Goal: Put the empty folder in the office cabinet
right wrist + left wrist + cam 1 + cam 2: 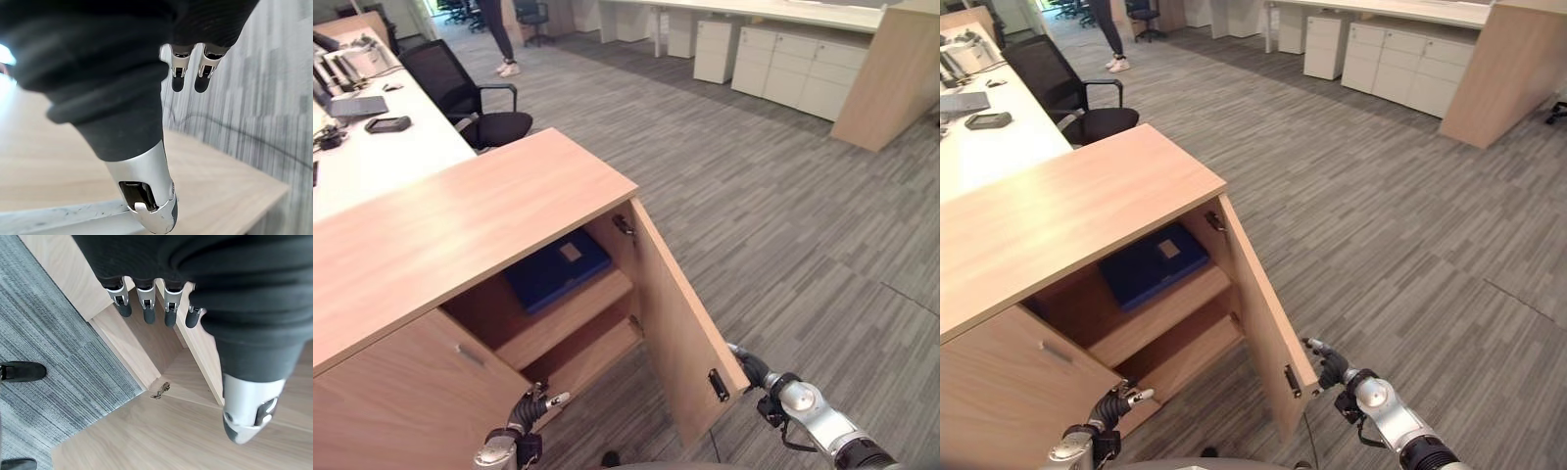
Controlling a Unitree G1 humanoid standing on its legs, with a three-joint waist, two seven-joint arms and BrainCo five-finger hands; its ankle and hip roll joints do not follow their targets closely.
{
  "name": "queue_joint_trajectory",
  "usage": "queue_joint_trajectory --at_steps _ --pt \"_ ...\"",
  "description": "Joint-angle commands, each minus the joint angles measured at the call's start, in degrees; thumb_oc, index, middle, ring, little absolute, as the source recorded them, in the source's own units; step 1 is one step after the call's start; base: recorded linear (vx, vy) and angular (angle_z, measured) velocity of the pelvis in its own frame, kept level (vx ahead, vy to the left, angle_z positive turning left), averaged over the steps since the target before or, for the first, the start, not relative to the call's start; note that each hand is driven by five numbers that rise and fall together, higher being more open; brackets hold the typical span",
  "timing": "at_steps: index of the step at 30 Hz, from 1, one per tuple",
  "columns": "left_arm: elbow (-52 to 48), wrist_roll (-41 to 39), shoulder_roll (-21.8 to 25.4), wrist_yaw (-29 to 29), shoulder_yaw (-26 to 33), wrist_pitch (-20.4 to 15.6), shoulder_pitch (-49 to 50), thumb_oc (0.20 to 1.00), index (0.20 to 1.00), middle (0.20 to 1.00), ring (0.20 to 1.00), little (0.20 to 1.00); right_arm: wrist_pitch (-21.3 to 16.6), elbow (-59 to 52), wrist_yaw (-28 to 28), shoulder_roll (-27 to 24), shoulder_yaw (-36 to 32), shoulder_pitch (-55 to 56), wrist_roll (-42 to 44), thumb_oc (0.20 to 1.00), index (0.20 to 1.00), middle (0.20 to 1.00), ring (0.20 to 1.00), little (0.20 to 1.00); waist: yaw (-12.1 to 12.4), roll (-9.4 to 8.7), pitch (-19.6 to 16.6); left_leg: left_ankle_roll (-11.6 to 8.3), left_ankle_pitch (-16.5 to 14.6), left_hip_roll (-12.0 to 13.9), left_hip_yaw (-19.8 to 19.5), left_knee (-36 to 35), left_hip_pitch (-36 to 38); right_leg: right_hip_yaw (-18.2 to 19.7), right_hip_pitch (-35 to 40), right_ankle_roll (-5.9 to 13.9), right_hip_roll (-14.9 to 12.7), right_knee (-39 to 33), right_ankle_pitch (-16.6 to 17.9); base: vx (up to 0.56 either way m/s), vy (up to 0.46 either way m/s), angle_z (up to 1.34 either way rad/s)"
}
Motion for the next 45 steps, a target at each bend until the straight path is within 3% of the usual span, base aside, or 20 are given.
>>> queue_joint_trajectory --at_steps 1,9,10,12,14,16,20,26,28,30,31,34,35,36,37,38,45 --pt "2.3 -1.5 1.9 0.8 2.1 -2.4 -4.5 1.000 1.000 1.000 1.000 1.000 -4.8 -3.2 -0.3 7.1 0.7 -9.4 0.2 1.000 1.000 1.000 1.000 1.000 3.7 -4.17 2.6 -3.22 -4.0 1.3 -1.4 1.3 2.3 -1.9 1.0 4.77 -4.9 1.1 -3.7 -0.04 -0.069 0.25" --pt "5.2 -3.5 0.9 2.5 3.8 -2.5 -4.7 1.000 1.000 1.000 1.000 1.000 -5.1 -2.7 -0.3 10.5 4.7 -13.7 1.8 1.000 1.000 1.000 1.000 1.000 6.7 -4.24 4.5 -4.94 -2.2 1.2 -3.6 3.5 -3.4 -4.8 -0.5 4.45 -5.0 0.7 -3.8 -0.08 -0.032 0.36" --pt "5.7 -3.7 0.6 3.2 3.6 -2.5 -6.0 1.000 1.000 1.000 1.000 1.000 -5.2 -3.1 -1.0 10.1 4.8 -14.5 2.5 1.000 1.000 1.000 1.000 1.000 6.5 -5.19 6.0 -5.54 -2.1 1.9 2.2 10.1 -7.9 -8.1 -0.8 4.53 -6.6 0.8 -3.7 -0.25 0.036 0.51" --pt "5.6 -3.3 0.4 3.4 3.8 -2.1 -6.9 1.000 1.000 1.000 1.000 1.000 -5.1 -3.7 -1.1 10.2 5.1 -15.0 2.6 1.000 1.000 1.000 1.000 1.000 5.2 -5.86 6.0 -4.87 -3.0 5.4 13.4 14.3 -7.4 -11.1 -1.3 4.32 -7.8 1.2 -3.3 -0.23 0.038 0.78" --pt "5.6 -3.0 0.3 3.1 4.3 -2.2 -6.1 1.000 1.000 1.000 1.000 1.000 -4.8 -3.9 -1.0 10.4 4.8 -14.9 2.5 1.000 1.000 1.000 1.000 1.000 5.2 -5.85 5.8 -5.09 -4.9 6.3 16.2 17.7 -5.8 -12.4 -0.8 3.96 -8.1 1.4 -3.2 -0.08 0.056 1.24" --pt "6.4 -2.2 0.0 2.9 4.5 -2.1 -5.2 1.000 1.000 1.000 1.000 1.000 -4.5 -4.5 -0.5 10.2 3.7 -13.6 2.3 1.000 1.000 1.000 1.000 1.000 4.8 -5.56 4.9 -5.31 -7.0 5.9 17.1 15.3 -2.7 -14.2 -0.1 3.94 -8.5 1.7 -3.0 0.02 0.078 0.76" --pt "6.0 -0.2 -0.1 2.4 3.8 -1.3 -4.2 1.000 1.000 1.000 1.000 1.000 -3.8 -4.2 -0.7 10.2 0.9 -10.1 1.3 1.000 1.000 1.000 1.000 1.000 4.9 -5.15 3.7 -4.29 -7.4 4.1 16.3 11.6 -1.2 -16.8 1.1 4.18 -9.4 3.3 -2.8 0.05 0.142 0.75" --pt "6.0 2.9 1.1 1.4 1.9 0.1 -3.5 1.000 1.000 1.000 1.000 1.000 -2.6 1.5 -4.9 12.8 -6.1 -8.8 3.0 1.000 1.000 1.000 1.000 1.000 6.7 -5.70 3.0 -1.58 -7.9 0.5 12.0 7.8 -0.9 -19.9 0.2 5.54 -13.5 10.7 -3.6 0.03 0.167 0.65" --pt "5.7 3.8 1.8 0.8 1.6 0.1 -3.0 1.000 1.000 1.000 1.000 1.000 -2.7 4.1 -6.6 13.1 -8.4 -10.0 3.5 1.000 1.000 1.000 1.000 1.000 7.4 -5.55 2.7 -0.34 -8.0 -0.8 11.2 5.9 0.0 -20.1 -1.3 6.82 -15.7 15.0 -3.1 0.03 0.172 0.24" --pt "5.7 4.1 2.5 0.6 1.6 0.2 -2.7 1.000 1.000 1.000 1.000 1.000 -2.5 5.6 -8.2 13.5 -11.4 -11.3 6.0 1.000 1.000 1.000 1.000 1.000 7.4 -5.47 3.1 0.94 -8.0 -2.3 10.2 4.1 1.4 -19.0 -3.2 8.63 -18.3 20.2 0.4 0.04 0.181 0.29" --pt "5.7 3.7 3.0 0.8 1.5 0.0 -2.7 1.000 1.000 1.000 1.000 1.000 -3.0 7.6 -10.1 13.8 -14.3 -13.2 8.9 1.000 1.000 1.000 1.000 1.000 7.0 -4.83 3.5 1.52 -7.5 -2.3 8.7 3.1 1.7 -14.5 -6.0 9.87 -18.2 23.3 2.1 0.01 0.110 0.33" --pt "5.8 3.5 4.0 0.8 1.2 -0.6 -2.9 1.000 1.000 1.000 1.000 1.000 -3.6 10.2 -13.0 12.5 -18.0 -15.1 12.1 1.000 1.000 1.000 1.000 1.000 6.5 -4.43 3.5 1.24 -7.5 -2.5 6.2 1.8 2.6 -6.3 -7.0 8.88 -13.8 17.8 -2.2 0.05 0.013 0.34" --pt "5.9 3.4 4.3 0.8 0.9 -0.6 -3.0 1.000 1.000 1.000 1.000 1.000 -3.9 11.5 -13.8 12.0 -19.0 -15.9 13.4 1.000 1.000 1.000 1.000 1.000 6.2 -4.59 3.4 1.13 -7.6 -2.9 5.3 1.7 2.8 -3.7 -6.7 8.60 -12.3 14.2 -2.6 0.06 -0.027 0.42" --pt "5.9 3.4 4.3 0.8 0.9 -0.6 -3.1 1.000 1.000 1.000 1.000 1.000 -3.9 11.5 -13.8 12.0 -19.0 -15.9 13.4 1.000 1.000 1.000 1.000 1.000 6.2 -4.60 3.3 1.15 -7.4 -2.9 5.3 1.6 2.6 -3.7 -6.8 8.58 -12.3 13.9 -2.3 0.09 -0.026 0.54" --pt "6.9 3.3 4.8 0.9 0.6 -0.7 -3.7 1.000 1.000 1.000 1.000 1.000 -4.1 13.8 -15.4 10.0 -20.8 -18.0 14.8 1.000 1.000 1.000 1.000 1.000 5.3 -4.75 3.4 1.15 -7.6 -3.6 3.7 1.5 2.8 1.3 -8.3 8.82 -10.9 11.2 -1.7 0.08 -0.013 0.73" --pt "8.0 3.4 4.9 0.9 0.3 -0.7 -4.0 1.000 1.000 1.000 1.000 1.000 -4.2 16.0 -16.1 8.9 -21.9 -19.1 15.9 1.000 1.000 1.000 1.000 1.000 5.4 -5.14 3.3 1.19 -7.8 -4.1 2.7 1.6 2.7 2.7 -7.8 8.88 -10.7 9.1 -1.3 0.12 -0.066 0.94" --pt "9.7 3.5 4.2 0.9 -1.9 -0.4 -2.7 1.000 1.000 1.000 1.000 1.000 -3.1 31.9 -17.7 1.3 -24.8 -30.6 21.4 1.000 1.000 1.000 1.000 1.000 6.5 -5.23 1.4 0.19 -7.8 -3.8 0.6 1.3 3.3 -1.5 -2.4 8.44 -10.7 4.4 0.0 0.06 -0.091 0.27"
